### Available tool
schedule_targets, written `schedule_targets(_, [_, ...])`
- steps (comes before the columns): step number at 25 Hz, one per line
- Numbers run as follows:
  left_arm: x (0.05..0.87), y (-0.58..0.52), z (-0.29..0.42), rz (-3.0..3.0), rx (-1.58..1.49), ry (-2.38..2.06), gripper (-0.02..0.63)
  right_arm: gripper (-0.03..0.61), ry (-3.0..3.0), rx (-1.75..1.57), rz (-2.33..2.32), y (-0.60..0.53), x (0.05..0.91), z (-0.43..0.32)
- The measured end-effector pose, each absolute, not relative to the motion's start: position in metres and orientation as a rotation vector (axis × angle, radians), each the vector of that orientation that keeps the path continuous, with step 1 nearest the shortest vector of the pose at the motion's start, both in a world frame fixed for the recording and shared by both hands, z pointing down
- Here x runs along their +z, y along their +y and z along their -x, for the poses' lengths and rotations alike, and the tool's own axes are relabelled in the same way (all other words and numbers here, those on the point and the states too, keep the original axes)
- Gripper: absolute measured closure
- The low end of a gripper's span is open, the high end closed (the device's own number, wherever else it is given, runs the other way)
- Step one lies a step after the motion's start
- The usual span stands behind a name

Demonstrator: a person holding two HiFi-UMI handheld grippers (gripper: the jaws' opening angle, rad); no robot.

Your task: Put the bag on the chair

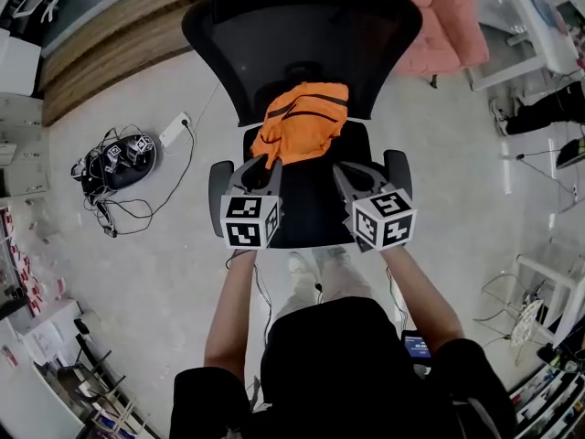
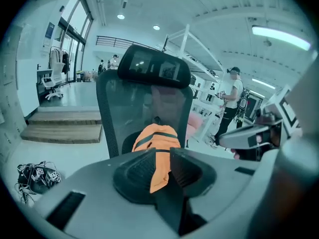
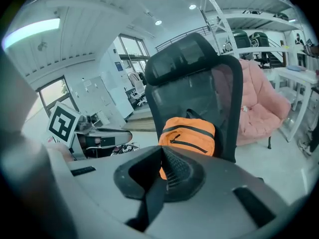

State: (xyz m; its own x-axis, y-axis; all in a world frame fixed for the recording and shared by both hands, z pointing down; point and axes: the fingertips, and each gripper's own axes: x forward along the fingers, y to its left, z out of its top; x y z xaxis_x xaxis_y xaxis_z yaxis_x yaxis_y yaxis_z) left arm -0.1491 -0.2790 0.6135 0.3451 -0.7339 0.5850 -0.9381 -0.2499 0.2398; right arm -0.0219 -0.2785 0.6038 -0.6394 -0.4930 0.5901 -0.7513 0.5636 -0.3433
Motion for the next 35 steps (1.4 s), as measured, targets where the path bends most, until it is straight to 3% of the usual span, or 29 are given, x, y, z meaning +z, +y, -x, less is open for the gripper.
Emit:
schedule_targets(15, [0.489,-0.184,0.138,-2.229,0.322,-1.512,0.591,0.577,-2.531,0.57,-1.019,-0.208,0.496,0.046])
schedule_targets(35, [0.325,-0.06,0.141,-2.447,0.019,-1.623,0.601,0.577,-2.716,0.333,-1.13,-0.115,0.358,0.054])
